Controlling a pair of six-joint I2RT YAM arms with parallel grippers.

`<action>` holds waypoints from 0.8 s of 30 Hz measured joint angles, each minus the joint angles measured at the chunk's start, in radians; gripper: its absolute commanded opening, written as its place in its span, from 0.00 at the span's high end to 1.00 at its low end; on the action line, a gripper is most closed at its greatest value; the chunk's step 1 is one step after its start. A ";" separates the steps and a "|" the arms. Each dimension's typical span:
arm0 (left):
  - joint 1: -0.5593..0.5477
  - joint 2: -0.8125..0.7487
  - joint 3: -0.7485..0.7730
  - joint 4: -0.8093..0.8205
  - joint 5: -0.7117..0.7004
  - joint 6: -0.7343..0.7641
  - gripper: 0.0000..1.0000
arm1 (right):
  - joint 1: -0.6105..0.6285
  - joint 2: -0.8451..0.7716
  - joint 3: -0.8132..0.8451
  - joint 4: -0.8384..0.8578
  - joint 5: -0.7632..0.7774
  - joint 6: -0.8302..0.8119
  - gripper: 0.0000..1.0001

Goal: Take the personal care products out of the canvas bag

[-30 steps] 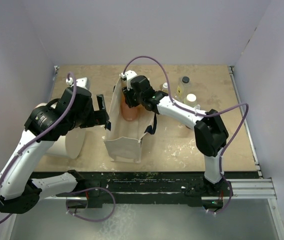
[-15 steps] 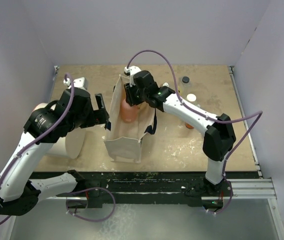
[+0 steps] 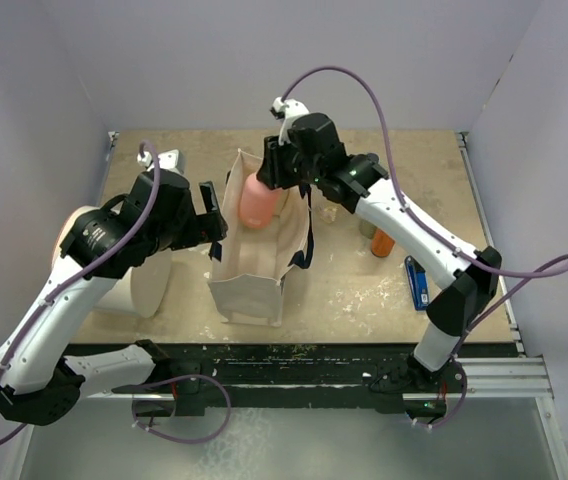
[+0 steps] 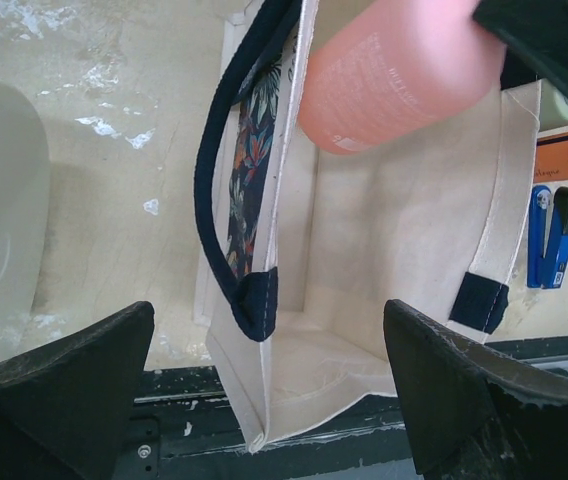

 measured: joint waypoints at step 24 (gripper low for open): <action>0.000 0.015 -0.010 0.019 0.019 0.017 0.01 | -0.337 -0.312 -0.020 -0.073 -0.037 0.103 1.00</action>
